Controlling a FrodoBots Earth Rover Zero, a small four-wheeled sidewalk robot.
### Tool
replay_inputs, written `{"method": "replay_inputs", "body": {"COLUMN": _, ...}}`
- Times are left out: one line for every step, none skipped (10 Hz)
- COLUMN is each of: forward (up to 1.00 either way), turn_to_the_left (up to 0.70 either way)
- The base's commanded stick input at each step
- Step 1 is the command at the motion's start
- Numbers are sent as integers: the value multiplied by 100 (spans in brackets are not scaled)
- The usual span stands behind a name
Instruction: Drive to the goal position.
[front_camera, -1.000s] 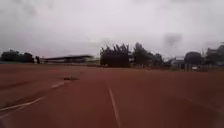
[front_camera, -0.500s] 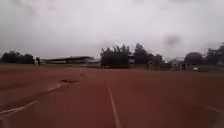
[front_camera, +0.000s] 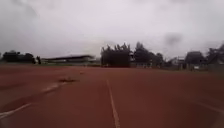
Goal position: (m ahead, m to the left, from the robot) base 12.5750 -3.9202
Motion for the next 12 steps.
{"method": "replay_inputs", "body": {"forward": 50, "turn_to_the_left": 0}}
{"method": "replay_inputs", "body": {"forward": 50, "turn_to_the_left": 0}}
{"method": "replay_inputs", "body": {"forward": 50, "turn_to_the_left": 0}}
{"method": "replay_inputs", "body": {"forward": 50, "turn_to_the_left": 0}}
{"method": "replay_inputs", "body": {"forward": 50, "turn_to_the_left": 0}}
{"method": "replay_inputs", "body": {"forward": 50, "turn_to_the_left": 0}}
{"method": "replay_inputs", "body": {"forward": 50, "turn_to_the_left": 0}}
{"method": "replay_inputs", "body": {"forward": 50, "turn_to_the_left": 0}}
{"method": "replay_inputs", "body": {"forward": 50, "turn_to_the_left": 0}}
{"method": "replay_inputs", "body": {"forward": 50, "turn_to_the_left": 0}}
{"method": "replay_inputs", "body": {"forward": 50, "turn_to_the_left": 0}}
{"method": "replay_inputs", "body": {"forward": 50, "turn_to_the_left": 0}}
